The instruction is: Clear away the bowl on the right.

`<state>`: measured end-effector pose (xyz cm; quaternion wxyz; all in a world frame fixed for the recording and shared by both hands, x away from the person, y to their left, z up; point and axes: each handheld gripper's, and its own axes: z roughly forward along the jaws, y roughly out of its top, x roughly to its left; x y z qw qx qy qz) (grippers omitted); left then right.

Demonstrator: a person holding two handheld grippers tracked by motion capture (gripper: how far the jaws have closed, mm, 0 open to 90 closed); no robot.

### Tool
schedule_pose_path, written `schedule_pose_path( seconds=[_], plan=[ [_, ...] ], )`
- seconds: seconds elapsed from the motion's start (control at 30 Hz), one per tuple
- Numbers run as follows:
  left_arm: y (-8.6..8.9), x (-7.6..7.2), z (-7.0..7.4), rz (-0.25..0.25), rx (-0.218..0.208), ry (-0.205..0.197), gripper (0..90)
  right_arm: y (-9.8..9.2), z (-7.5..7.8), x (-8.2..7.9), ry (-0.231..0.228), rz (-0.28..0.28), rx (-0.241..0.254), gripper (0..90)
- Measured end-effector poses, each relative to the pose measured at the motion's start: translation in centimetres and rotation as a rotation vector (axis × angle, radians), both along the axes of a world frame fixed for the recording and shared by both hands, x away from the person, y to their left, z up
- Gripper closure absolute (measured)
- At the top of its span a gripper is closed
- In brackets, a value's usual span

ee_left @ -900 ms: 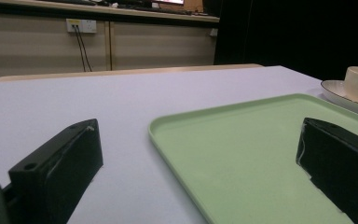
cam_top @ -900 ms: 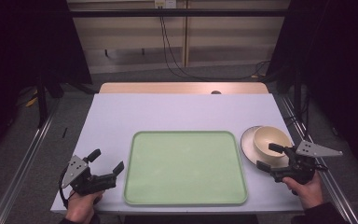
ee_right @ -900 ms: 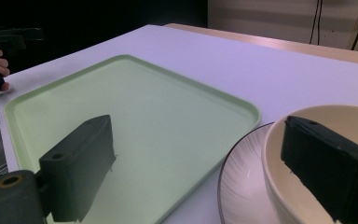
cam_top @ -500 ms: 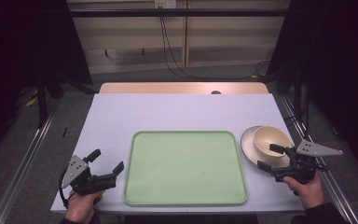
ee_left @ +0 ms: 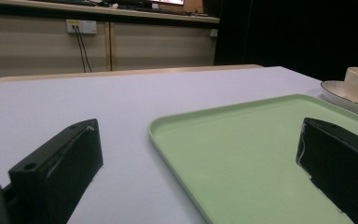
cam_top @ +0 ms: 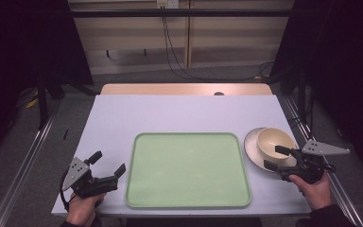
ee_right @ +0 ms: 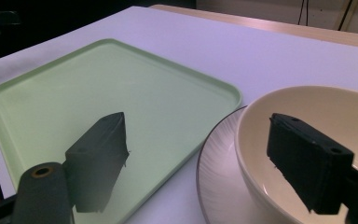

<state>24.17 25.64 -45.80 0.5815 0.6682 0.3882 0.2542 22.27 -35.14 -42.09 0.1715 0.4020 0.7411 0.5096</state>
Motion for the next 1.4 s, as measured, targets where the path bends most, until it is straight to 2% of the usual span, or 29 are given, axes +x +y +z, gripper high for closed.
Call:
schedule_pose_path(
  seconds=[0.2,0.27,0.43,0.47,0.6,0.67,0.77,0.87,0.9,1.0,1.03,1.07,1.1,1.13,1.17,1.27,1.3,1.4],
  plan=[
    [-0.1,0.1,0.0,0.001,-0.008,0.000,0.3,-0.7,0.5,0.3,0.002,-0.019,-0.021,21.1],
    [-0.1,0.1,0.0,0.003,0.002,0.001,0.3,-1.1,0.6,0.5,0.010,-0.027,-0.024,21.1],
    [-0.1,0.1,0.0,0.004,0.002,0.001,0.3,-2.8,1.5,0.9,0.002,-0.069,-0.029,22.4],
    [-0.1,0.1,0.0,0.004,0.006,0.000,0.3,-3.6,1.8,1.3,0.005,-0.087,-0.037,24.6],
    [-0.1,0.1,0.0,-0.002,0.003,0.001,0.3,-4.3,1.8,2.1,0.019,-0.107,-0.051,24.5],
    [-0.1,0.2,0.0,-0.003,0.002,0.001,0.3,-4.6,1.8,3.0,0.036,-0.117,-0.086,24.4],
    [-0.1,0.2,0.0,-0.002,0.002,0.002,0.3,-4.9,1.7,4.0,0.061,-0.126,-0.113,24.4],
    [-0.1,0.2,0.0,-0.003,0.002,0.001,0.3,-5.2,1.7,4.8,0.071,-0.135,-0.116,23.4],
    [-0.1,0.2,0.0,-0.002,0.001,0.002,0.3,-5.6,1.7,5.4,0.095,-0.136,-0.148,23.5],
    [-0.2,0.2,0.0,-0.004,0.001,0.003,0.3,-6.0,1.7,6.0,0.106,-0.146,-0.162,23.2],
    [-0.2,0.2,0.0,-0.004,0.002,0.002,0.3,-6.4,1.5,6.8,0.139,-0.157,-0.161,22.6],
    [-0.2,0.2,0.0,-0.003,0.002,0.002,0.3,-6.5,1.4,7.1,0.152,-0.155,-0.167,22.1],
    [-0.3,0.2,0.0,0.001,-0.017,0.002,0.3,-6.6,1.1,7.4,0.160,-0.161,-0.172,22.1],
    [-0.3,0.2,0.0,0.001,-0.017,0.002,0.3,-6.6,1.1,7.4,0.160,-0.161,-0.172,22.1],
    [-0.3,0.2,0.0,0.002,-0.014,0.002,0.3,-6.6,0.6,7.9,0.188,-0.153,-0.185,22.0],
    [-0.3,0.2,0.0,0.001,-0.019,0.003,0.3,-6.6,0.2,8.3,0.210,-0.152,-0.192,22.0],
    [-0.3,0.3,0.0,0.000,-0.012,0.000,0.3,-6.5,-0.2,8.9,0.239,-0.140,-0.206,22.0],
    [-0.3,0.3,0.0,-0.008,-0.001,0.001,0.3,-6.5,-0.5,9.5,0.251,-0.124,-0.211,22.5]
  ],
)
